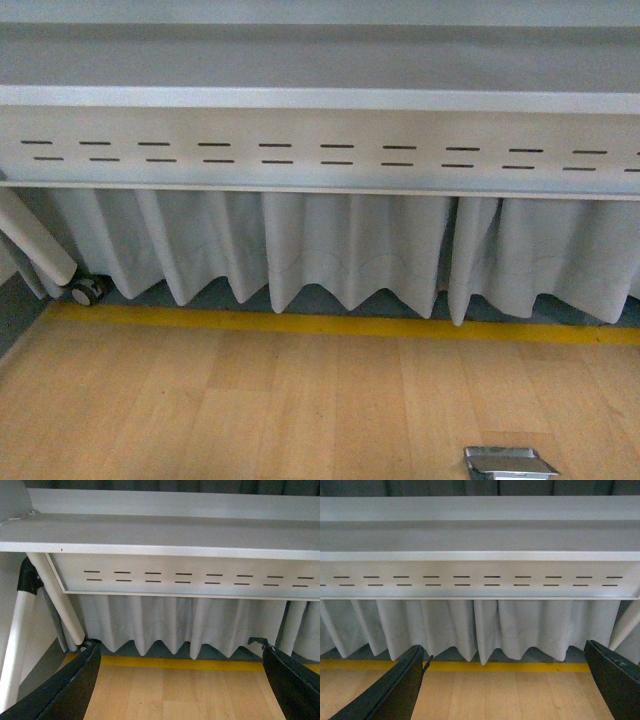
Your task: Open oven
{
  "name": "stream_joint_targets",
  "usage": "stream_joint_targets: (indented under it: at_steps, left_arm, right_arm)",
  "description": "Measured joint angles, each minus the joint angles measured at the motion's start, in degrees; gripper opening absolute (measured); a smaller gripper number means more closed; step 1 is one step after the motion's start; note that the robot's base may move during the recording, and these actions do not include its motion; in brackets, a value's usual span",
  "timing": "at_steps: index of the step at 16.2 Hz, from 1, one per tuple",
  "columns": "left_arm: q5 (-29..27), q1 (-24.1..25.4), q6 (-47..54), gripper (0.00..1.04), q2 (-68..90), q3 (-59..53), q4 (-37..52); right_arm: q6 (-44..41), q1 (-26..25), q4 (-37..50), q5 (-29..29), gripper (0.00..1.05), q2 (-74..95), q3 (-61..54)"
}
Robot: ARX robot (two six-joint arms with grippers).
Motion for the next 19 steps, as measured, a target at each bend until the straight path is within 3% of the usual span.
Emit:
stream_joint_targets:
  at_steps: [19]
  left_arm:
    - [0.00, 0.00, 0.00, 0.98, 0.00, 0.00, 0.00]
  right_arm:
    - [0.00, 0.00, 0.00, 0.02, 0.98, 0.00, 0.00]
